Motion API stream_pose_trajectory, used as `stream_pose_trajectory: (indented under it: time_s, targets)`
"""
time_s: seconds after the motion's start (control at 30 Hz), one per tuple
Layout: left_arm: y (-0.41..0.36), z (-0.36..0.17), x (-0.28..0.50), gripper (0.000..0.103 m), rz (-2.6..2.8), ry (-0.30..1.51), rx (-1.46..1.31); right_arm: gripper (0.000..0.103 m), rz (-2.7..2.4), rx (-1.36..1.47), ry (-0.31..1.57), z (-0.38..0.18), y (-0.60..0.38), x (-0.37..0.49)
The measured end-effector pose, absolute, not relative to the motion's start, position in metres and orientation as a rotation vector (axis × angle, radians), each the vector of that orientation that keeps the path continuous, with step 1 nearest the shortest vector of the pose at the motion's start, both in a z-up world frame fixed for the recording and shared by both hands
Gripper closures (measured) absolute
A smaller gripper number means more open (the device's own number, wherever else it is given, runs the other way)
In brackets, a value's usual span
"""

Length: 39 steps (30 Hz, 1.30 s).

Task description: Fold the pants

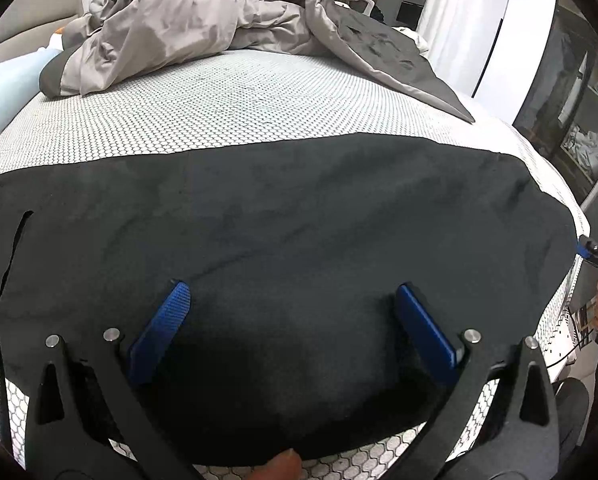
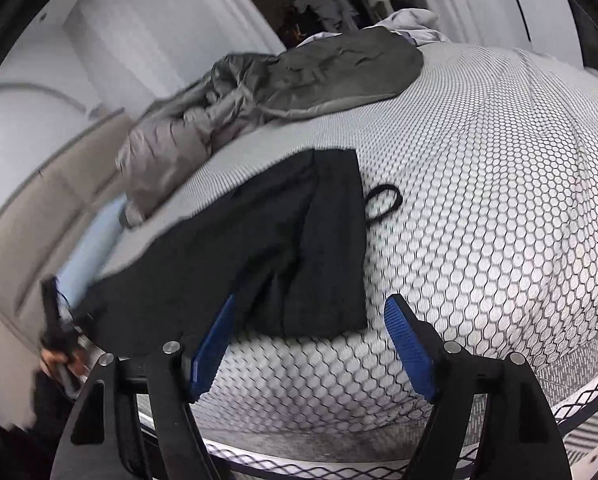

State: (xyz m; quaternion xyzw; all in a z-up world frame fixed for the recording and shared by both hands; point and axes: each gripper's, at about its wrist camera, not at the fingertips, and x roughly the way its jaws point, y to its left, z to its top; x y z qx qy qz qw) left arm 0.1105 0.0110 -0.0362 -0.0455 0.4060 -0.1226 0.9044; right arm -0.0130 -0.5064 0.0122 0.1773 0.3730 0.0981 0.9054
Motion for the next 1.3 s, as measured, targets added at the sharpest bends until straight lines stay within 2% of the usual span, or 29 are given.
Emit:
stream_pose_trajectory:
  time_s: [0.07, 0.13, 0.17, 0.3, 0.5, 0.63, 0.7, 0.77, 0.83, 0.9, 1.17, 1.3]
  targets:
    - [0.010, -0.036, 0.107, 0.001, -0.269, 0.837, -0.089, 0.028, 0.210, 0.348, 0.768, 0.003, -0.507, -0.020]
    - [0.009, -0.039, 0.106, 0.001, -0.270, 0.841, -0.066, 0.036, 0.224, 0.326, 0.742, -0.002, -0.505, -0.018]
    - [0.009, -0.041, 0.107, 0.001, -0.257, 0.852, -0.058, 0.047, 0.236, 0.313, 0.726, -0.003, -0.503, -0.018]
    - [0.016, -0.050, 0.114, 0.001, -0.225, 0.890, -0.079, 0.055, 0.270, 0.189, 0.733, -0.001, -0.491, -0.027]
    - [0.018, -0.054, 0.118, 0.001, -0.210, 0.906, -0.071, 0.058, 0.267, 0.014, 0.761, 0.030, -0.501, -0.031]
    - [0.018, -0.056, 0.120, 0.001, -0.200, 0.912, -0.063, 0.058, 0.190, -0.190, 0.857, 0.018, -0.495, -0.016]
    - [0.020, -0.056, 0.120, 0.001, -0.200, 0.908, -0.070, 0.056, 0.165, -0.233, 0.904, 0.008, -0.498, -0.019]
    - [0.021, -0.054, 0.119, 0.001, -0.201, 0.903, -0.078, 0.053, 0.135, -0.174, 0.871, 0.009, -0.502, -0.023]
    - [0.023, -0.050, 0.118, 0.001, -0.209, 0.892, -0.088, 0.040, 0.093, -0.066, 0.834, 0.014, -0.514, -0.035]
    - [0.023, -0.045, 0.115, 0.001, -0.228, 0.873, -0.098, 0.019, 0.043, 0.063, 0.788, 0.018, -0.527, -0.049]
    - [0.019, -0.016, 0.090, 0.001, -0.287, 0.746, -0.134, 0.018, 0.182, 0.778, 0.690, -0.014, -0.547, -0.084]
    - [0.031, -0.009, 0.079, 0.001, -0.263, 0.734, -0.190, 0.018, 0.174, 0.843, 0.677, -0.015, -0.532, -0.062]
